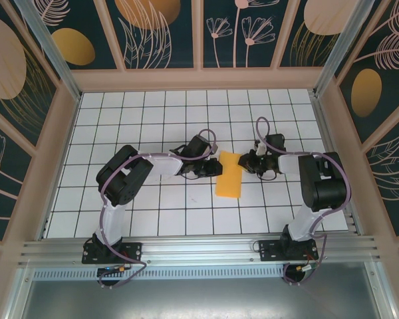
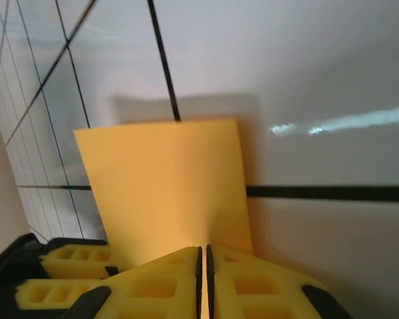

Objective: Fold a paper plane with a square sheet of paper (pick it up from the middle)
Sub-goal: Fold the square sheet of paper in half at the center of the table.

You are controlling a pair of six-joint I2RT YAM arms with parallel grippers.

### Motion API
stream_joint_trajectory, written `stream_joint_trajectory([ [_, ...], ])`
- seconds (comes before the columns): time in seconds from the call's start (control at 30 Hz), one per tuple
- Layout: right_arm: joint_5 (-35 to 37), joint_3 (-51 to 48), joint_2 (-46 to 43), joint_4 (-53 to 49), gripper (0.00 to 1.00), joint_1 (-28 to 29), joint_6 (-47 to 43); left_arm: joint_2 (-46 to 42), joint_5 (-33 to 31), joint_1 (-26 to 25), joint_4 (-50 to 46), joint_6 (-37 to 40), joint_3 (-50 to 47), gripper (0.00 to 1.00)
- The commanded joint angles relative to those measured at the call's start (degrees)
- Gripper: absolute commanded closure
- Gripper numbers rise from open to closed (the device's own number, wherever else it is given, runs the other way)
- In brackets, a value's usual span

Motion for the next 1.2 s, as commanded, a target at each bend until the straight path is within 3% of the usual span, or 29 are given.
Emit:
stream_joint_trajectory([
  [0.0,1.28,2.96,0.71,-1.11,0.86,-0.68,-1.03,1.66,-0.89,-0.31,-2.18,1.16,0.94,0.82],
  [0.27,3.0,3.87,6.24,-0.89,0.86,-1.06,-1.16,1.43,-0.93,-0.33,-2.18,1.32,0.63,0.82],
  [0.53,0.81,6.68,2.51,-2.46,0.85,-1.77,-1.49,1.32,-1.23,-0.32,-2.53,1.42,0.41,0.82],
  [0.9,2.93,7.82,8.66,-2.35,0.85,-2.27,-1.74,1.23,-1.37,-0.33,-2.45,1.41,0.17,0.82],
  [1.17,2.0,10.22,6.31,-4.58,0.85,-2.25,-1.9,0.97,-1.41,-0.33,-2.53,1.41,-0.07,0.84],
])
